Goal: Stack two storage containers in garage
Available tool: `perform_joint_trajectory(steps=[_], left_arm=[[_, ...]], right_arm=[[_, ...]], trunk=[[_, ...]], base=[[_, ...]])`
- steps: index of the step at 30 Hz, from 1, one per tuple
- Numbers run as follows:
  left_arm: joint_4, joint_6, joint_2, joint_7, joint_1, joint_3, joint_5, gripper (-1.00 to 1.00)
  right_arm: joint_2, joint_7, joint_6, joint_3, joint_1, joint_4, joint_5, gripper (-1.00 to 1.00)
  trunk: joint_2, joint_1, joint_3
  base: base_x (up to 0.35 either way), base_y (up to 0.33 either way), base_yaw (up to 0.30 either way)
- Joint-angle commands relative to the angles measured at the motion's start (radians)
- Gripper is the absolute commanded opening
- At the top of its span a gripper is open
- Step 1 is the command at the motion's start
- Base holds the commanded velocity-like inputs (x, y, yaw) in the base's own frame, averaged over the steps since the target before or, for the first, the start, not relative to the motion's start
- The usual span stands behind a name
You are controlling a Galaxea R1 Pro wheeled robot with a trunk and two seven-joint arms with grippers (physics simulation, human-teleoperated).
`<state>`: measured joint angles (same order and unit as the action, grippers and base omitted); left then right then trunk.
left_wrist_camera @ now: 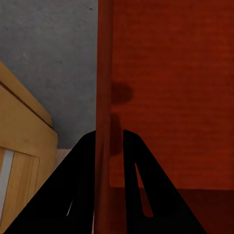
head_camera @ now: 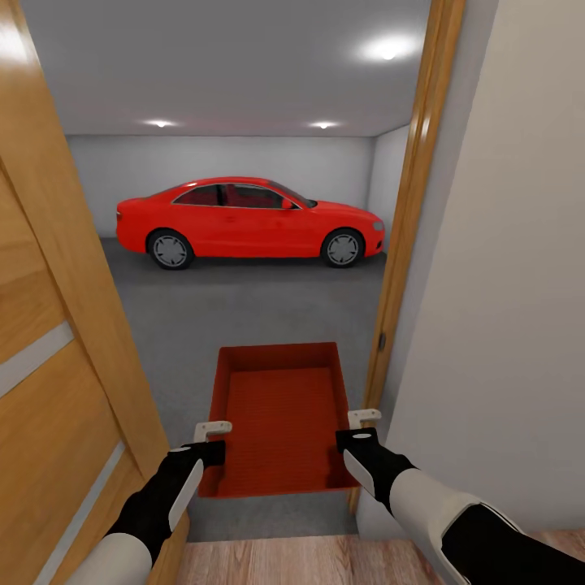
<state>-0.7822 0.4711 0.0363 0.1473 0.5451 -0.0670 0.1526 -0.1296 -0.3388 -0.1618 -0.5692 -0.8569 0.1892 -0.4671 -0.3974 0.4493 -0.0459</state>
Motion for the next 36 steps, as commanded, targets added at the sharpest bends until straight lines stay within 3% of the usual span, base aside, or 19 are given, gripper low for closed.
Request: perform_joint_trajectory(steps=[1, 36], left_arm=[[-0.003, -0.022, -0.007, 0.015, 0.001, -0.006, -0.039, -1.0], [-0.003, -0.022, -0.007, 0.015, 0.001, -0.006, -0.039, -1.0]], right_arm=[[0.001, 0.007, -0.007, -0.041, -0.001, -0.001, -0.045, -1.0], [0.001, 0.007, -0.007, -0.041, -0.001, -0.001, -0.045, -1.0]], trunk=[[-0.003, 0.001, -0.003], [-0.003, 0.001, -0.003]], base=[[0.0, 0.0, 0.0], [0.061, 0.049, 0.0]])
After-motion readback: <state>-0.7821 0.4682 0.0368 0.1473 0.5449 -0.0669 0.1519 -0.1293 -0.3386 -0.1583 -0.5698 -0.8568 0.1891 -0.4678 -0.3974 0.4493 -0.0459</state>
